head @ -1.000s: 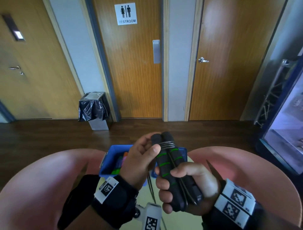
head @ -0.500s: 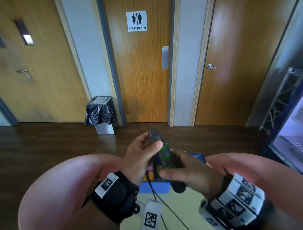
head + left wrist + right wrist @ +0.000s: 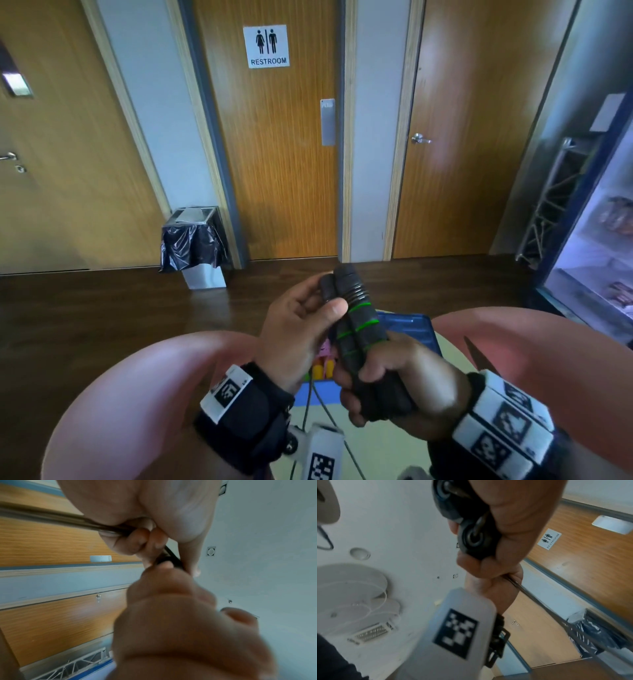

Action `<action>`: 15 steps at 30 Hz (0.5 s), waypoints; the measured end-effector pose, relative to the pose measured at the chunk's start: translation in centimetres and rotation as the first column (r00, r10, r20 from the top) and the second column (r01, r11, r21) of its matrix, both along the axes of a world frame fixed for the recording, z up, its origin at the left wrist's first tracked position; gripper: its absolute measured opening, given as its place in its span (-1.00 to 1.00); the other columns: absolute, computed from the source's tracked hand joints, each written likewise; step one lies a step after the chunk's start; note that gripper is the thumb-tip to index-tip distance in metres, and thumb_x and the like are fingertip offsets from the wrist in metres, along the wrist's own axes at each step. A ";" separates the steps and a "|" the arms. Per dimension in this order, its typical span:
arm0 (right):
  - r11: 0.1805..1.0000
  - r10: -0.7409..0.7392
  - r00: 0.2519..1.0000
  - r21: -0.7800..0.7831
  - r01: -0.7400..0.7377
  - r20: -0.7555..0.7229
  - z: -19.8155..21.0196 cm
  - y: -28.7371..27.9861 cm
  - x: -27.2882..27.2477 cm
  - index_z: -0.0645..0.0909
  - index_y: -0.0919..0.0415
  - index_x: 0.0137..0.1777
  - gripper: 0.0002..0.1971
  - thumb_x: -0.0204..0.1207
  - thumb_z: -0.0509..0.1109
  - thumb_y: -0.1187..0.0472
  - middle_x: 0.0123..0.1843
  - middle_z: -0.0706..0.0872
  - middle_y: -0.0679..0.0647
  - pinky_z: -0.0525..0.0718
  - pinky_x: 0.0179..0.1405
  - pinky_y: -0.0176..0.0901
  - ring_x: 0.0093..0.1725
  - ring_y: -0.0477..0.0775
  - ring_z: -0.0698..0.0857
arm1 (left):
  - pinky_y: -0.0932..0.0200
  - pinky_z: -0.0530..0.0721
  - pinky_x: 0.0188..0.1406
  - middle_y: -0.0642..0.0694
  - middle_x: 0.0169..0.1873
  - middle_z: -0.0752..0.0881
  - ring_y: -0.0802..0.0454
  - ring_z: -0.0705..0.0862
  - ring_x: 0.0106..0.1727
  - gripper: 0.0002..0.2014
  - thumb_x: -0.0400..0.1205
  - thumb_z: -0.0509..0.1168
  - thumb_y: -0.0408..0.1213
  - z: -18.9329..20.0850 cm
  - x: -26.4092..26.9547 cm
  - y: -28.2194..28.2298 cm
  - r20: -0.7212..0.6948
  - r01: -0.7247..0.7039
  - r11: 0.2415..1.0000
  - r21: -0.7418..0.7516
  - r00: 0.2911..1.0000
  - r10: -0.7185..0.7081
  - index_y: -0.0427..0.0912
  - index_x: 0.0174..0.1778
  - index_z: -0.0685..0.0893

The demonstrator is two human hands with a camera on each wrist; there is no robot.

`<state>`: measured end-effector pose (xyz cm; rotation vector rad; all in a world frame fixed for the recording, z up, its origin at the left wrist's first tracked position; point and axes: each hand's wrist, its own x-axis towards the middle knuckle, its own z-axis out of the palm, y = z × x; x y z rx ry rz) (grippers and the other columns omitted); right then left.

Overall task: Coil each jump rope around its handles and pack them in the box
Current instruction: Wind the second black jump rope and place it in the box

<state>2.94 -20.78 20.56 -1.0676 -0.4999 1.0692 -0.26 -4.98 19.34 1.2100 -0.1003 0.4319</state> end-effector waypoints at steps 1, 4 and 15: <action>0.999 0.029 0.998 0.029 -0.027 -0.060 0.1 0.0 -0.2 0.56 0.35 -0.05 -0.56 -0.02 0.39 0.31 -0.28 0.52 0.27 0.51 -0.39 -0.07 -0.40 0.20 0.52 | 0.29 0.66 -0.44 -0.25 -0.15 0.79 0.09 0.72 -0.42 -0.62 0.35 0.53 -0.21 -0.1 -0.1 0.2 0.001 -0.004 1.000 0.010 1.000 0.004 -0.17 0.10 0.79; 0.993 0.098 0.981 0.085 -0.085 -0.167 0.3 0.1 -0.6 0.53 0.34 0.06 -0.49 0.01 0.38 0.29 -0.26 0.53 0.26 0.53 -0.35 -0.06 -0.38 0.20 0.53 | 0.35 0.62 -0.44 -0.20 -0.16 0.79 0.16 0.69 -0.45 -0.52 0.39 0.52 -0.17 -0.3 -0.5 0.8 0.000 -0.011 0.998 0.065 1.000 0.011 -0.28 0.21 0.70; 0.905 0.280 0.928 0.390 -0.170 -0.245 1.1 1.2 -2.8 0.44 0.32 0.28 -0.53 0.38 0.24 0.14 -0.05 0.68 0.12 0.73 -0.05 -0.04 -0.06 0.12 0.77 | -0.19 0.62 0.00 -0.49 -0.08 0.64 -0.35 0.64 -0.04 -0.32 0.34 0.56 0.25 1.1 -2.1 -0.2 -0.068 0.291 0.953 -0.088 0.952 -0.297 -0.18 0.22 0.73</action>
